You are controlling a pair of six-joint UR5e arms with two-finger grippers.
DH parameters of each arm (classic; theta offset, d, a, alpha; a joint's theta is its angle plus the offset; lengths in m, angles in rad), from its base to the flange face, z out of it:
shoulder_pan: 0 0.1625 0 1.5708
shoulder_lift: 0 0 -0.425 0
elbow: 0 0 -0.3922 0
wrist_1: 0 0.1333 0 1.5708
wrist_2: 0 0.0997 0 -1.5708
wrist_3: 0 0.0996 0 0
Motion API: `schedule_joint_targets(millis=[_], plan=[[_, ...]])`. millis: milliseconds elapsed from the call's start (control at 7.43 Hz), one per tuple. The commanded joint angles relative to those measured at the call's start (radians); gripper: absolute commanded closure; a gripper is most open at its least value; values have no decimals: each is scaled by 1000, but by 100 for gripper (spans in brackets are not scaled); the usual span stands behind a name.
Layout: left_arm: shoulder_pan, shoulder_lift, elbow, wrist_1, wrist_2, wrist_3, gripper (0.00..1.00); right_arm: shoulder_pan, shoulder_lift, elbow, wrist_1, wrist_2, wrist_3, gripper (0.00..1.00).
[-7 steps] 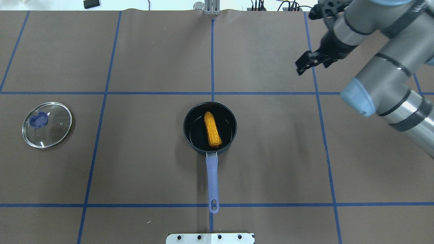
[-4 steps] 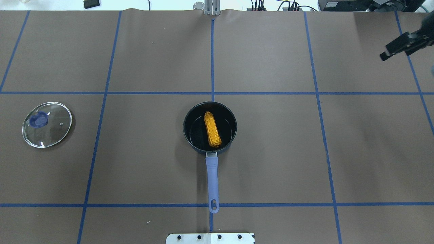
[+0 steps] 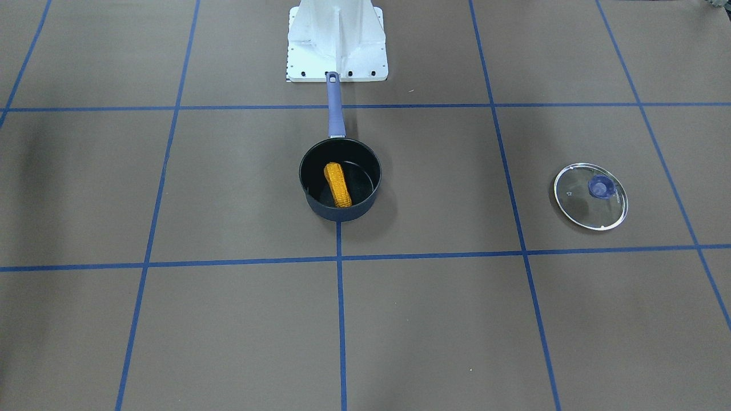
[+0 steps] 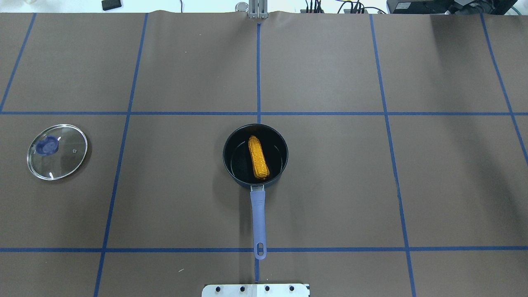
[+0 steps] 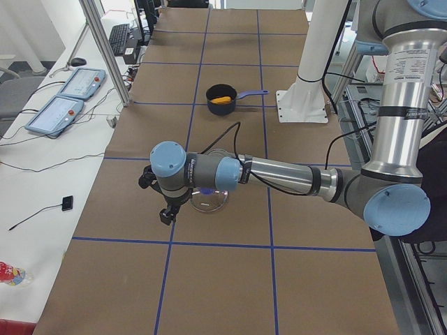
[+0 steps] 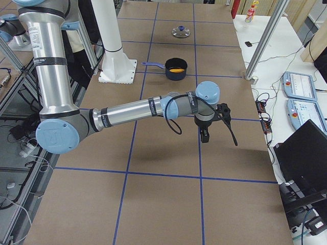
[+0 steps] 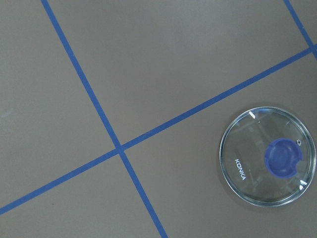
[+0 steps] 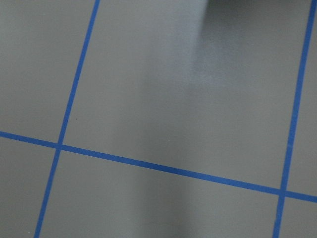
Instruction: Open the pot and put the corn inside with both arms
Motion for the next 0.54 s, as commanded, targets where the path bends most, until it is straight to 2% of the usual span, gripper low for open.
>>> schedule_joint_targets(millis=[0,404], plan=[[-10,0,2,0,1,2,2,34,-39,-14,0,-1,-1,0],[-12,1,-9,0,-1,3,2,43,-44,-39,1,-39,-1,0]])
